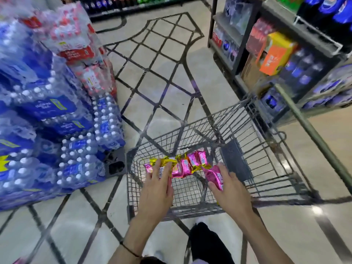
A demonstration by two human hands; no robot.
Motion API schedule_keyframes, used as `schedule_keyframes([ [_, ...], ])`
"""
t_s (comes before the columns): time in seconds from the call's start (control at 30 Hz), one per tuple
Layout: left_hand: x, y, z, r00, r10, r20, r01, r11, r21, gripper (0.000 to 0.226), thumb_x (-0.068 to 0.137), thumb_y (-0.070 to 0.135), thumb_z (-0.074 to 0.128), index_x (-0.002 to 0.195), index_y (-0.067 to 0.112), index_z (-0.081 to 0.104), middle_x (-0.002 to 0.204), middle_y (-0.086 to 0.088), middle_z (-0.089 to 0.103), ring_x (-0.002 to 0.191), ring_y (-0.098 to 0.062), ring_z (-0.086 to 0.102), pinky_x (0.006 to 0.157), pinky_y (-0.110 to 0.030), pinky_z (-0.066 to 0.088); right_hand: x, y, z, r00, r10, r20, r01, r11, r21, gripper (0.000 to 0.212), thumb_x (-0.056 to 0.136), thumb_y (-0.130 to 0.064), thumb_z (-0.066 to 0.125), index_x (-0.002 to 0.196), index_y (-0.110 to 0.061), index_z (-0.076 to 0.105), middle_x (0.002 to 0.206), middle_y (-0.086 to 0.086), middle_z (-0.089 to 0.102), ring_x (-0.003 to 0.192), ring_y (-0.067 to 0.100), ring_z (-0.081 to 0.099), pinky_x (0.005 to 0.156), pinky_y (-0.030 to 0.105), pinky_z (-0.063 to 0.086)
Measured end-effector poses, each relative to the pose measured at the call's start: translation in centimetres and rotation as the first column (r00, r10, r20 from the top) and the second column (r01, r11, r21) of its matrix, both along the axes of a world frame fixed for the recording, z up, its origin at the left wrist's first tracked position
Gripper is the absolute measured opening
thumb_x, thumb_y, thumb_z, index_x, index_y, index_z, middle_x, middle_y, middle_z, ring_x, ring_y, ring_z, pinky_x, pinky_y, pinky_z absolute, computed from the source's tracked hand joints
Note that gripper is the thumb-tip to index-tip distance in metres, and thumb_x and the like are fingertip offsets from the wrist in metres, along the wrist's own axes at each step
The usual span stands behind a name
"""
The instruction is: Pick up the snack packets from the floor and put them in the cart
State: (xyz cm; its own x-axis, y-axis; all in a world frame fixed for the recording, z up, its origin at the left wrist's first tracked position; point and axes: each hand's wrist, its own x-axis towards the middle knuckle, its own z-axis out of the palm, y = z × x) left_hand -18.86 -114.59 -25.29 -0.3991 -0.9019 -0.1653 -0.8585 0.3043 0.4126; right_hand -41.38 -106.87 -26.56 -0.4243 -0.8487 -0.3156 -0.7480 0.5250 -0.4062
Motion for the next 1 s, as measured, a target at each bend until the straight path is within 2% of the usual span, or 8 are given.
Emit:
schedule_keyframes([
  [0.13, -3.3, -1.3, -2.8, 0.999, 0.025, 0.038, -0.026, 0.998, 0.051, 0.062, 0.102, 0.031, 0.046, 0.157, 0.035, 0.020, 0.167, 0.000, 0.010, 0.134, -0.036, 0.040, 0.097, -0.048, 0.052, -3.5, -2.8, -2.6, 0.999, 0.014, 0.040, -0.016, 0.999, 0.041, 0.066, 0.098, -0.051, 0.053, 0.153, -0.036, 0.021, 0.128, 0.011, 0.057, 0.108, 0.033, 0.062, 0.077, 0.042, 0.053],
  [0.37, -5.9, -3.1, -10.8, 0.996, 0.005, 0.092, -0.028, 0.967, 0.252, 0.065, 0.103, 0.030, 0.046, 0.159, 0.034, 0.015, 0.168, -0.003, 0.005, 0.139, -0.046, 0.033, 0.103, -0.057, 0.046, -4.9, -5.8, -9.6, 0.973, -0.107, 0.206, 0.080, 0.987, 0.138, 0.060, 0.090, -0.052, 0.065, 0.142, -0.035, 0.040, 0.114, 0.002, 0.064, 0.106, 0.029, 0.062, 0.081, 0.041, 0.051],
  [0.57, -8.5, -4.5, -20.0, 0.985, -0.012, 0.173, -0.058, 0.917, 0.395, 0.071, 0.103, 0.023, 0.047, 0.161, 0.029, 0.007, 0.168, -0.006, -0.002, 0.144, -0.044, 0.027, 0.110, -0.055, 0.042, -5.8, -8.2, -19.5, 0.957, -0.113, 0.266, 0.039, 0.962, 0.270, 0.074, 0.076, -0.068, 0.059, 0.141, -0.046, 0.030, 0.097, -0.002, 0.065, 0.084, 0.026, 0.067, 0.077, 0.048, 0.059],
  [0.63, -9.5, -4.5, -23.2, 0.980, -0.030, 0.195, -0.060, 0.896, 0.441, 0.068, 0.104, 0.023, 0.043, 0.161, 0.027, 0.006, 0.168, -0.009, -0.002, 0.147, -0.046, 0.023, 0.111, -0.058, 0.040, -5.9, -8.9, -22.6, 0.956, -0.121, 0.266, 0.037, 0.952, 0.303, 0.079, 0.077, -0.065, 0.062, 0.144, -0.043, 0.027, 0.105, 0.004, 0.067, 0.092, 0.030, 0.068, 0.081, 0.049, 0.058],
  [0.7, -10.2, -4.2, -26.6, 0.978, -0.051, 0.201, -0.058, 0.865, 0.498, 0.069, 0.104, 0.020, 0.042, 0.161, 0.026, 0.003, 0.168, -0.010, -0.005, 0.146, -0.051, 0.022, 0.107, -0.059, 0.043, -5.8, -9.3, -25.3, 0.962, -0.111, 0.248, 0.023, 0.943, 0.331, 0.083, 0.082, -0.058, 0.068, 0.148, -0.039, 0.022, 0.121, 0.009, 0.065, 0.110, 0.034, 0.064, 0.089, 0.050, 0.056],
  [0.8, -11.0, -3.9, -30.9, 0.969, -0.097, 0.228, -0.047, 0.832, 0.553, 0.076, 0.104, 0.017, 0.042, 0.161, 0.022, -0.008, 0.168, -0.014, -0.013, 0.150, -0.051, 0.009, 0.113, -0.054, 0.035, -5.7, -9.5, -29.8, 0.971, -0.102, 0.215, 0.010, 0.921, 0.390, 0.092, 0.085, -0.057, 0.068, 0.153, -0.041, 0.008, 0.159, 0.012, 0.036, 0.140, 0.041, 0.042, 0.106, 0.055, 0.046],
  [0.87, -11.8, -3.8, -33.3, 0.959, -0.114, 0.260, -0.053, 0.828, 0.558, 0.076, 0.104, 0.019, 0.043, 0.161, 0.019, -0.007, 0.168, -0.015, -0.012, 0.150, -0.049, 0.014, 0.115, -0.052, 0.032, -5.7, -9.3, -33.0, 0.975, -0.084, 0.205, -0.006, 0.915, 0.403, 0.096, 0.085, -0.058, 0.066, 0.155, -0.037, 0.004, 0.163, 0.014, 0.026, 0.142, 0.041, 0.038, 0.108, 0.054, 0.044],
  [1.0, -12.5, -3.9, -37.8, 0.964, 0.006, 0.267, -0.153, 0.832, 0.533, 0.075, 0.101, 0.018, 0.048, 0.159, 0.025, 0.000, 0.168, -0.013, -0.003, 0.143, -0.048, 0.027, 0.107, -0.050, 0.042, -5.7, -9.3, -37.7, 0.985, -0.053, 0.162, -0.023, 0.900, 0.435, 0.095, 0.090, -0.053, 0.064, 0.160, -0.029, 0.004, 0.159, 0.018, 0.029, 0.138, 0.039, 0.043, 0.106, 0.049, 0.046],
])
